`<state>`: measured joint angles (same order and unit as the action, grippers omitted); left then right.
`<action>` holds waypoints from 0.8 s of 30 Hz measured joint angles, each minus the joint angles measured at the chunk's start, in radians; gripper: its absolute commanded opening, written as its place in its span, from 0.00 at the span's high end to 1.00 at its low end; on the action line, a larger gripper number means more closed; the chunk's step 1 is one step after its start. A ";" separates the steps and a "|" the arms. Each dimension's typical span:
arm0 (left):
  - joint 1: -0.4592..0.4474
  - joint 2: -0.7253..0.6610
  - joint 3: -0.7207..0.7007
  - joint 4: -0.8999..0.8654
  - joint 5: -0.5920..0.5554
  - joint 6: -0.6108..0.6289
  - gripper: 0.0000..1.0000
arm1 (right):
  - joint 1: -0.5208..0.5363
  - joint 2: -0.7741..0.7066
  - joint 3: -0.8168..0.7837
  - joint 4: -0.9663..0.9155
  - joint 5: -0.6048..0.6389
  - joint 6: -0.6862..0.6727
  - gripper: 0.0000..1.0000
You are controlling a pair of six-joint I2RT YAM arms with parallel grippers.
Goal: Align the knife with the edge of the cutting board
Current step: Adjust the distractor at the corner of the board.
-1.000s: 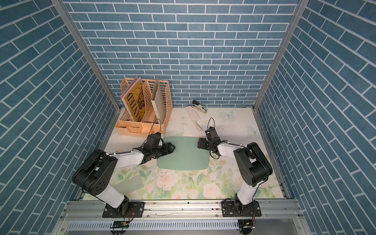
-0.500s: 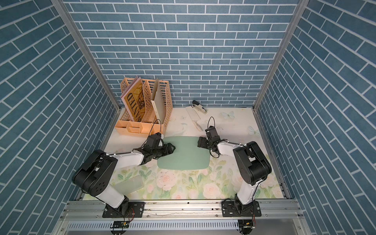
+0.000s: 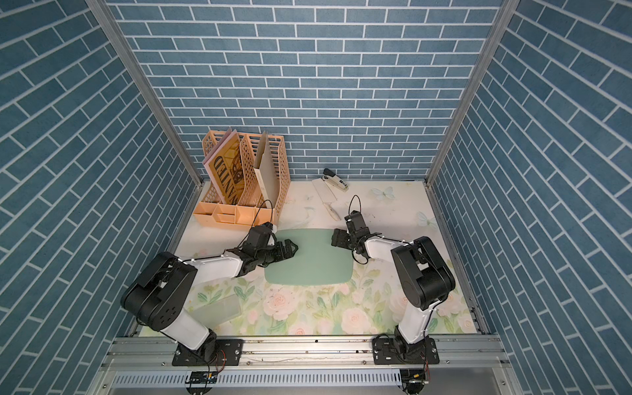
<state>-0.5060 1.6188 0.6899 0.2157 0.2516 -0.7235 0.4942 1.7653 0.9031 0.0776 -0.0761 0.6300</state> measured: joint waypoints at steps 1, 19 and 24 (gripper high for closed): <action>-0.001 0.001 0.005 -0.010 0.000 0.002 0.00 | 0.000 -0.001 0.001 0.000 0.000 0.001 0.03; -0.014 0.001 0.131 -0.270 -0.024 0.055 0.00 | -0.048 -0.028 -0.001 -0.053 -0.050 -0.002 0.02; -0.005 0.017 0.142 -0.277 -0.023 0.063 0.00 | -0.050 -0.056 -0.042 -0.033 -0.085 0.002 0.03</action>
<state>-0.5114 1.6360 0.8322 -0.0616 0.2287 -0.6601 0.4446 1.7092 0.8612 0.0444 -0.1612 0.6323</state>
